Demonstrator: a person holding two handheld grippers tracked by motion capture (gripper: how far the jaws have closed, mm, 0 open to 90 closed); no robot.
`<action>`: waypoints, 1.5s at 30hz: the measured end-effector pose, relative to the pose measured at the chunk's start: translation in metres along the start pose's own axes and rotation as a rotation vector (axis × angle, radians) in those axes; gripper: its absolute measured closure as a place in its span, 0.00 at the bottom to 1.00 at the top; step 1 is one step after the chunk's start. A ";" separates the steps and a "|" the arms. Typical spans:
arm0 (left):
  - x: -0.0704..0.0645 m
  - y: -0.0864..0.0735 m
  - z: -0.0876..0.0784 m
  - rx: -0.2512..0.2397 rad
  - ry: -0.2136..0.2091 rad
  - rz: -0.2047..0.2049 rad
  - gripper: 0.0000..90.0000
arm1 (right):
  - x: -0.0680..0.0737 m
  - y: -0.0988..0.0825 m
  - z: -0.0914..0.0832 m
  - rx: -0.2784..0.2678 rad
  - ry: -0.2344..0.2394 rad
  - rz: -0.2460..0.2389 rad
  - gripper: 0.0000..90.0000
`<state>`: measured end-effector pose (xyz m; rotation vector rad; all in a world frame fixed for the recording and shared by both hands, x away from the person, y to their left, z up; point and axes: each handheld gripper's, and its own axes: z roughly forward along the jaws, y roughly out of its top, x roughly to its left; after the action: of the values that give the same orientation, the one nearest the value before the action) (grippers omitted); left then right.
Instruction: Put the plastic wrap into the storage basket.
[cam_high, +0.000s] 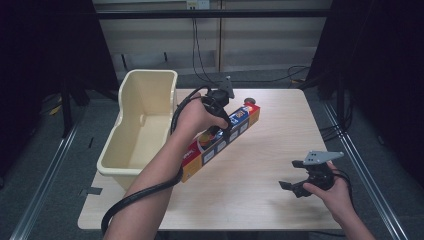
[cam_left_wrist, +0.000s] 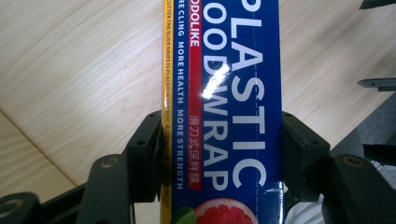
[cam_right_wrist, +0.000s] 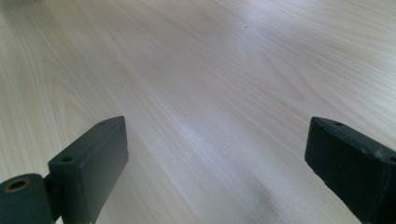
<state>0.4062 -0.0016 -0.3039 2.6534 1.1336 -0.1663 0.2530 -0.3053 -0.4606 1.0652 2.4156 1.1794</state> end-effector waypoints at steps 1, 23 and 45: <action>0.000 0.000 -0.003 0.003 -0.001 0.000 0.46 | 0.000 0.000 0.000 0.000 0.001 0.000 0.07; 0.017 -0.020 -0.040 -0.024 0.011 -0.068 0.46 | 0.000 0.005 0.003 0.004 0.010 -0.011 0.06; 0.036 -0.038 -0.078 -0.063 0.041 -0.144 0.46 | 0.002 0.006 0.008 0.012 0.018 -0.020 0.06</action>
<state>0.4043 0.0695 -0.2433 2.5320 1.3212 -0.1017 0.2587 -0.2971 -0.4612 1.0363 2.4446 1.1747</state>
